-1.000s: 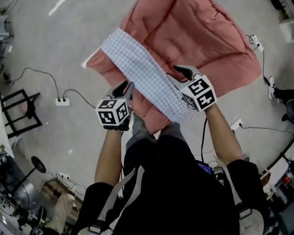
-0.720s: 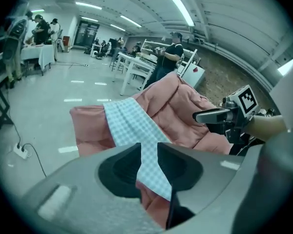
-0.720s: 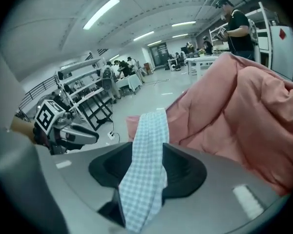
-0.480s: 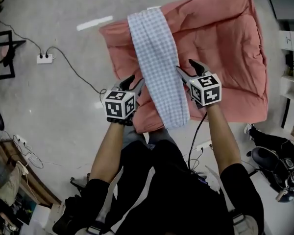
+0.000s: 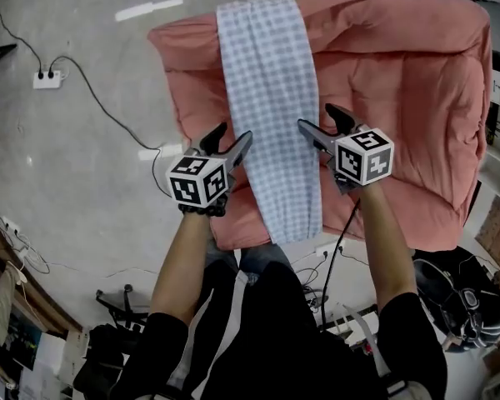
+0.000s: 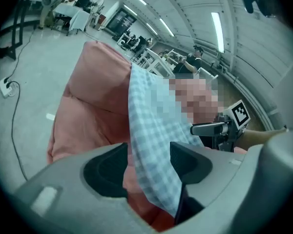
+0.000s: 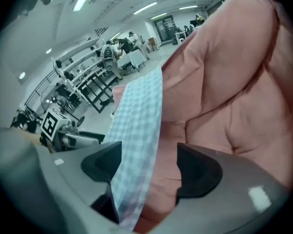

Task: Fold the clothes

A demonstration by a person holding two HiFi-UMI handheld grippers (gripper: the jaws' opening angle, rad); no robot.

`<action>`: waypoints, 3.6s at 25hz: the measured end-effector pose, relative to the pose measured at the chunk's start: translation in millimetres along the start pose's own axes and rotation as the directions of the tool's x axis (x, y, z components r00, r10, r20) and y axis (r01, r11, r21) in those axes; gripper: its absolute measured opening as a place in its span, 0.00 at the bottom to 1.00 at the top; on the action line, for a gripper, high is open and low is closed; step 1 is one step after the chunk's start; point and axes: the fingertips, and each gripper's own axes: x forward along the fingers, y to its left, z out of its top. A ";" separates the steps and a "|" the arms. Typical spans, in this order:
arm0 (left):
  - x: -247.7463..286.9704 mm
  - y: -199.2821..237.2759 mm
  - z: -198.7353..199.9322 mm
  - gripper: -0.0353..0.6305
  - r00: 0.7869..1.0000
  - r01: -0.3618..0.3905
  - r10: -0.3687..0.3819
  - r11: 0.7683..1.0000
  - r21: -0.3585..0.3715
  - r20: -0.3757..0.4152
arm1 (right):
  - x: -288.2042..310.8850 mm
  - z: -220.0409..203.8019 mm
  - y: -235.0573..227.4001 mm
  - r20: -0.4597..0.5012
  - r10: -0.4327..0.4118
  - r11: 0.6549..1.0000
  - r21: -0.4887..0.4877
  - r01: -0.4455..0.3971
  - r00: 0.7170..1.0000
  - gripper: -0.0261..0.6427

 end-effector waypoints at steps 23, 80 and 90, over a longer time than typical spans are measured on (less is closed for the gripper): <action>46.3 -33.5 -27.7 0.42 0.829 0.557 -0.540 0.780 -0.285 0.144 | 32.0 -21.4 47.1 0.117 0.625 0.701 0.352 -0.620 0.772 0.48; -306.1 -338.9 289.9 0.10 0.704 0.568 -0.666 0.317 0.760 -0.248 | -360.7 218.6 309.9 0.797 0.250 0.957 -0.291 -0.013 0.550 0.07; -332.2 -391.8 208.1 0.10 0.620 0.671 -0.640 0.132 0.730 -0.454 | -410.9 130.5 337.2 0.878 -0.015 0.961 -0.119 0.249 0.479 0.08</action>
